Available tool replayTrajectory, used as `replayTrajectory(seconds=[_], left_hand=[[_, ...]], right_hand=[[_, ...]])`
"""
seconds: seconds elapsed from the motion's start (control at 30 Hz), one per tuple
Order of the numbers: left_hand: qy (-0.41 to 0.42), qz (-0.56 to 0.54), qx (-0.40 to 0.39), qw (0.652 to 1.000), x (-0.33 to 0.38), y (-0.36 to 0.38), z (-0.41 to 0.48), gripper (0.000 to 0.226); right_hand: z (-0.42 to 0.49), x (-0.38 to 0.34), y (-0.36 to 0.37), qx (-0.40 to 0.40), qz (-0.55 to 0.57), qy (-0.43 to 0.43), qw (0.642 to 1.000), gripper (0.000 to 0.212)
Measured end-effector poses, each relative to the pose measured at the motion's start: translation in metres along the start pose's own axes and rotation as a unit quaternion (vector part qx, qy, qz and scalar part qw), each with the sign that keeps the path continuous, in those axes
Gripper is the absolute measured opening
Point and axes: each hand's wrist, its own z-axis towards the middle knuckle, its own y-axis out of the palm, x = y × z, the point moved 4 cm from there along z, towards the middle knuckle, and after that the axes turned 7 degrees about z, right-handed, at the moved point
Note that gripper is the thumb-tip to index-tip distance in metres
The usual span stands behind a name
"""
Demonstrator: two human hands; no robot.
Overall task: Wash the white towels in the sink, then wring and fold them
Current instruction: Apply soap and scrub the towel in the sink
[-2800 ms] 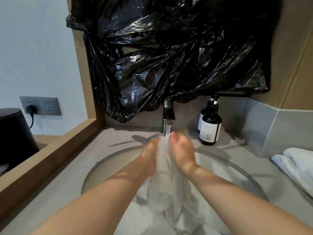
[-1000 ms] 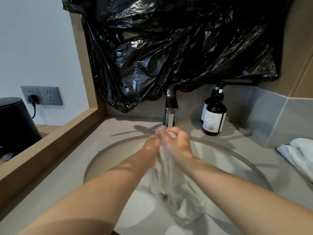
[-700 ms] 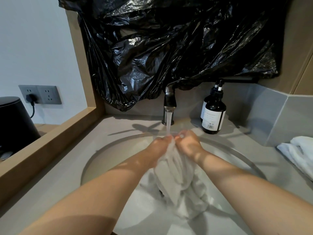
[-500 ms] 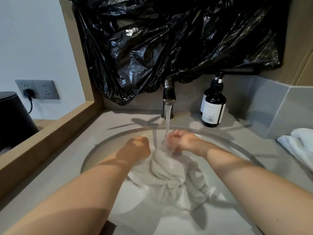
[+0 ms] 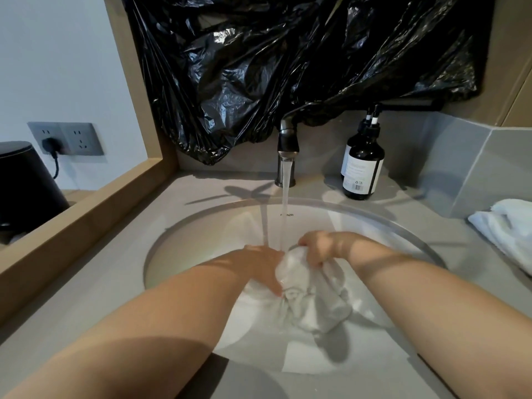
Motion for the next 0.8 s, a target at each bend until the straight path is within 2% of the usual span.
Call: replayTrajectory(seconds=[0.1, 0.13, 0.2, 0.27, 0.33, 0.4, 0.47, 0.53, 0.63, 0.7, 0.73, 0.8], left_hand=[[-0.023, -0.084, 0.002, 0.996, -0.018, -0.012, -0.001, 0.04], [-0.023, -0.124, 0.015, 0.992, -0.022, -0.022, -0.006, 0.037], [-0.011, -0.215, 0.038, 0.976, -0.029, -0.038, -0.013, 0.032], [-0.003, -0.263, 0.031, 0.964, -0.031, -0.042, -0.019, 0.029], [-0.007, -0.294, -0.006, 0.956, -0.03, -0.039, -0.021, 0.029], [-0.012, -0.314, -0.035, 0.949, -0.03, -0.033, -0.017, 0.039], [-0.026, -0.326, -0.032, 0.945, -0.032, -0.031, -0.014, 0.053], [-0.035, -0.33, -0.008, 0.943, -0.032, -0.032, -0.011, 0.06], [0.02, -0.334, 0.021, 0.942, -0.02, -0.04, -0.013, 0.048], [0.05, -0.326, 0.05, 0.943, -0.016, -0.046, -0.013, 0.053], [0.051, -0.314, 0.066, 0.946, -0.017, -0.048, -0.013, 0.054], [0.045, -0.265, 0.071, 0.961, -0.02, -0.05, -0.011, 0.049]], right_hand=[[-0.026, -0.008, -0.026, 0.045, 0.092, -0.023, 0.994, 0.043], [-0.033, -0.007, -0.034, 0.049, 0.143, -0.03, 0.988, 0.044], [-0.042, -0.002, -0.048, 0.03, 0.168, -0.014, 0.985, 0.049], [-0.046, 0.001, -0.057, 0.001, 0.115, 0.012, 0.993, 0.051], [-0.049, 0.0, -0.058, -0.033, 0.021, 0.04, 0.998, 0.035], [-0.05, 0.0, -0.05, -0.071, -0.078, 0.078, 0.991, 0.019], [-0.045, 0.008, -0.037, -0.121, -0.137, 0.109, 0.977, 0.03], [-0.041, 0.013, -0.029, -0.14, -0.156, 0.096, 0.973, 0.045], [-0.038, 0.003, -0.023, -0.122, 0.002, -0.01, 0.992, 0.055], [-0.04, -0.009, -0.02, -0.088, 0.108, -0.056, 0.989, 0.047], [-0.038, -0.01, -0.017, -0.091, 0.139, -0.059, 0.984, 0.037], [-0.035, -0.009, -0.006, -0.152, 0.175, -0.02, 0.973, 0.025]])
